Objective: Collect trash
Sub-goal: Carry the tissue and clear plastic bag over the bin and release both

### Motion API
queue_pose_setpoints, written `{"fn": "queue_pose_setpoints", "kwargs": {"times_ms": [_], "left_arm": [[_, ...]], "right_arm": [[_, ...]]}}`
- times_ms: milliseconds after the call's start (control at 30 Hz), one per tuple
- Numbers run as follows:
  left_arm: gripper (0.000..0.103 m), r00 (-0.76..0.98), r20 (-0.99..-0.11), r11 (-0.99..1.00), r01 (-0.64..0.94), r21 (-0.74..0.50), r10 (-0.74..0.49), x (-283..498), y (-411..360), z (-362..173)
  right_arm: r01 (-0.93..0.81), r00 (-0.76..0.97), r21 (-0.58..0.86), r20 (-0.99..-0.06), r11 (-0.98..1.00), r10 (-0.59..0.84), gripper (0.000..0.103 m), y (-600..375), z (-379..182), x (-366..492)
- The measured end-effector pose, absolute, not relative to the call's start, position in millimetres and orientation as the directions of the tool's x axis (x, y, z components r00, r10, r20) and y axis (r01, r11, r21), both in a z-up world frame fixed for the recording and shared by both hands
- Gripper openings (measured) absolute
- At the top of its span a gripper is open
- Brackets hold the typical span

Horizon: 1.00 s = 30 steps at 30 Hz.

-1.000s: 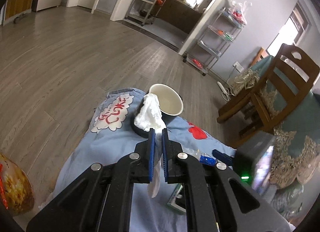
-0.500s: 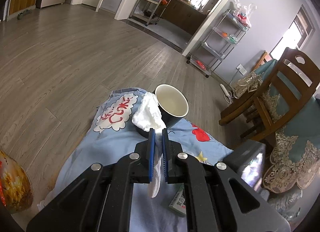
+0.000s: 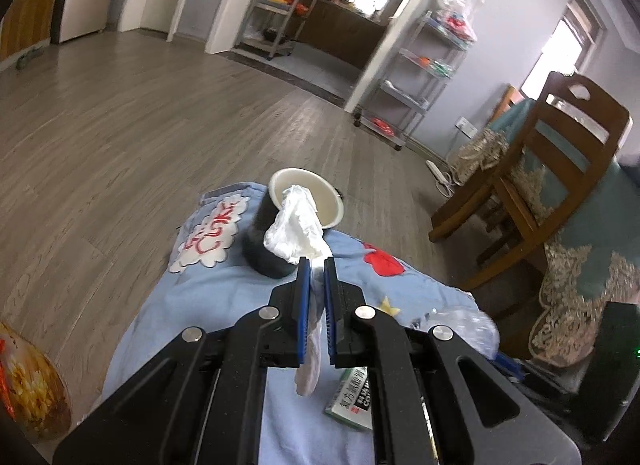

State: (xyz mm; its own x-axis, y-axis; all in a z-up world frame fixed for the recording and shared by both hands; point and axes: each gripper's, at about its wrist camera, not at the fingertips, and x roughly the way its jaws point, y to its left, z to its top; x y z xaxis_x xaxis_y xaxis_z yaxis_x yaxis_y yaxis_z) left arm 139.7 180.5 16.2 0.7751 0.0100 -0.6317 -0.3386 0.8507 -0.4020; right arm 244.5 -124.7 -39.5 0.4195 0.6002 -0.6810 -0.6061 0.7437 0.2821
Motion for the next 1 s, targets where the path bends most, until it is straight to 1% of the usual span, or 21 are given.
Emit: {"fn": "queue_pose_setpoints", "kwargs": {"times_ms": [233, 333, 367, 433, 633, 1000], "left_arm": [[0.006, 0.794, -0.607, 0.887, -0.253, -0.386, -0.037, 140.6, 148.9, 22.1], [0.006, 0.797, -0.6, 0.903, -0.208, -0.375, -0.066, 142.2, 131.1, 23.9], [0.006, 0.796, -0.6, 0.91, -0.19, -0.37, -0.078, 143.2, 124.3, 24.1], [0.006, 0.793, -0.602, 0.917, -0.168, -0.362, -0.092, 144.5, 116.1, 24.1], [0.006, 0.782, -0.603, 0.933, -0.084, -0.349, -0.155, 148.1, 87.4, 26.7], [0.006, 0.715, -0.618, 0.935, 0.15, -0.322, -0.328, 150.7, -5.6, 24.0]], "right_arm": [[-0.546, 0.452, 0.393, -0.605, 0.74, 0.655, 0.021, -186.4, -25.2, 231.8], [-0.503, 0.449, 0.487, -0.559, 0.714, 0.697, 0.021, -215.4, -23.9, 231.0], [-0.482, 0.44, 0.539, -0.533, 0.691, 0.722, 0.021, -226.3, -24.3, 233.7], [-0.449, 0.45, 0.578, -0.513, 0.681, 0.731, 0.021, -239.3, -24.9, 238.9], [-0.407, 0.497, 0.58, -0.508, 0.706, 0.704, 0.021, -272.5, -26.2, 240.4], [-0.289, 0.57, 0.545, -0.562, 0.787, 0.599, 0.021, -361.3, -55.8, 215.3]]}}
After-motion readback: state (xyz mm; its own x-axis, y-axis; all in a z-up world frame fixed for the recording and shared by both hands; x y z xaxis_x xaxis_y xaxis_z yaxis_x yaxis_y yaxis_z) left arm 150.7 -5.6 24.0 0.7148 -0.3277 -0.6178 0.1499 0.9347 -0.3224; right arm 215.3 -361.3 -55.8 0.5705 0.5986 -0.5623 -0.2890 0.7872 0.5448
